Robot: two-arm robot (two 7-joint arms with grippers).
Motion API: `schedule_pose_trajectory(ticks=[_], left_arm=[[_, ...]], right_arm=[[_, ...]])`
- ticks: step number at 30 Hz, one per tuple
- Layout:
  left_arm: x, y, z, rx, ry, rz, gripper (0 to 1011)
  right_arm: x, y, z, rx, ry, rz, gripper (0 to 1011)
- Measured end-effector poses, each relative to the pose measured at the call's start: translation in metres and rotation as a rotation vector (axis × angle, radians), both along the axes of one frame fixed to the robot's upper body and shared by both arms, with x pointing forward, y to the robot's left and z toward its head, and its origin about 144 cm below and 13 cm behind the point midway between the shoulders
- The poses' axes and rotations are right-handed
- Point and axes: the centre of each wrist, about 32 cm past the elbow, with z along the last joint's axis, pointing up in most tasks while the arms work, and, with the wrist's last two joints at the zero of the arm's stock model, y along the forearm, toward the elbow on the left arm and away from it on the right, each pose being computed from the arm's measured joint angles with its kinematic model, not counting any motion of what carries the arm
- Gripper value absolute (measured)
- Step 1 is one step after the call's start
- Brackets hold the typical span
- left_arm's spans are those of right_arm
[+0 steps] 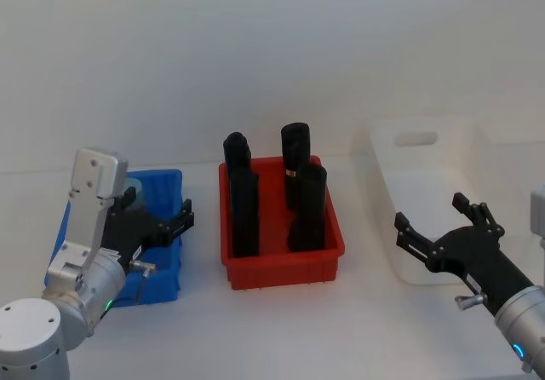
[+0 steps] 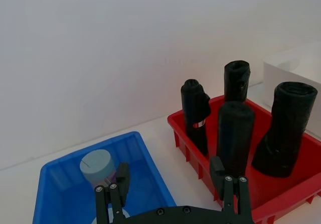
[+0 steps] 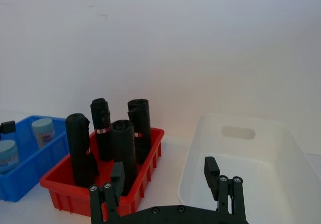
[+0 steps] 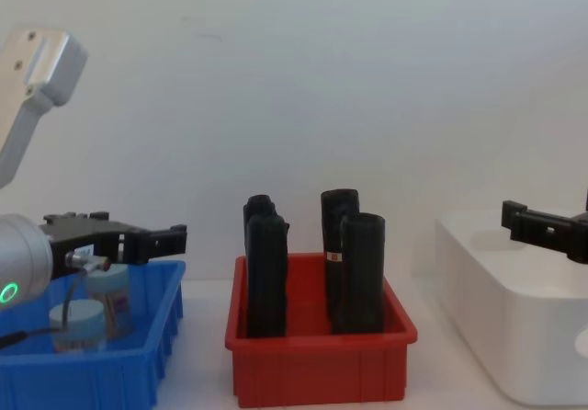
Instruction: Pick the cotton swabs from the blue box and place them into the white box.
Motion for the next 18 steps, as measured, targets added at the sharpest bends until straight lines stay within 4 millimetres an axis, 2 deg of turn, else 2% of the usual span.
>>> schedule_pose_trajectory(ticks=[18], left_arm=[[0.014,0.023,-0.017,-0.046,0.077,0.059,1004]], right_arm=[[0.0,0.0,0.0,0.0,0.0,0.0,1001]])
